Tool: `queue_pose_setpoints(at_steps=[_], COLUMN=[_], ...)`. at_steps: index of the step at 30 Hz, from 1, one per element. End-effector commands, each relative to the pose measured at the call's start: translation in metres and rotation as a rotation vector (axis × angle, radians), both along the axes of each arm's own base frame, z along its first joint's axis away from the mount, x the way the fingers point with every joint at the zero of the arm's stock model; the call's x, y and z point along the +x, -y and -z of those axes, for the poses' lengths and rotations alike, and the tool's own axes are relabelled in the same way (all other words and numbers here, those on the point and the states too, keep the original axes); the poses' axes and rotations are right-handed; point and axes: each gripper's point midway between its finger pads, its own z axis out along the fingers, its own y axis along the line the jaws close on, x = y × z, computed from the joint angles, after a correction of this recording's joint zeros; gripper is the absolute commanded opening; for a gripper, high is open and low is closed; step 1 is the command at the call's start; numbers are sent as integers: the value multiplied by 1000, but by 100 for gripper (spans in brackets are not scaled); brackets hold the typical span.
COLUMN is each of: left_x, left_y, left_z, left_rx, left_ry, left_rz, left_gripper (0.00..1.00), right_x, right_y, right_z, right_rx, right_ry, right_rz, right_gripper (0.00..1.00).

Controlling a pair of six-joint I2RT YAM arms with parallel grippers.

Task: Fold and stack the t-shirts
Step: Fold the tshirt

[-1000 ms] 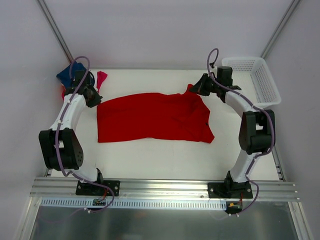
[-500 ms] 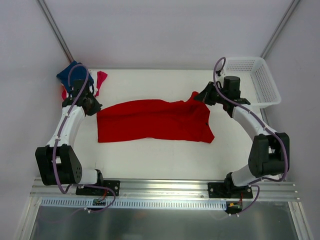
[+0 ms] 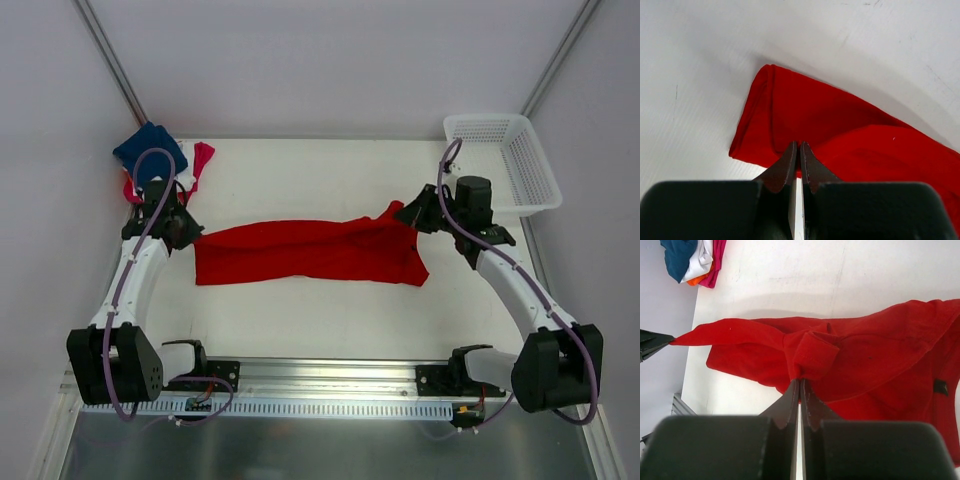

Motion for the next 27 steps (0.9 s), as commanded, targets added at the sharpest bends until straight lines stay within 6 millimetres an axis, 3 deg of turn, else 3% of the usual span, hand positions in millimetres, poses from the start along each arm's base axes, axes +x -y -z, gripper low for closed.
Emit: queue_pose_setpoints(at_steps=[1,14,27], left_x=[-8,-36,-52], left_y=[5,4,-13], left_z=[-3,27,46], left_rx=[-20,-20,-2], left_ry=[27,-31,-74], left_rz=[-2,-33,-96], left_gripper=[0,0,0], right_x=[-14,-44,-57], right_y=[4,17,51], right_z=[-3,46,82], right_rx=[-23,-39,-85], right_ry=[29,-80,-147], right_rz=[5,77,238], right_gripper=[0,0,0])
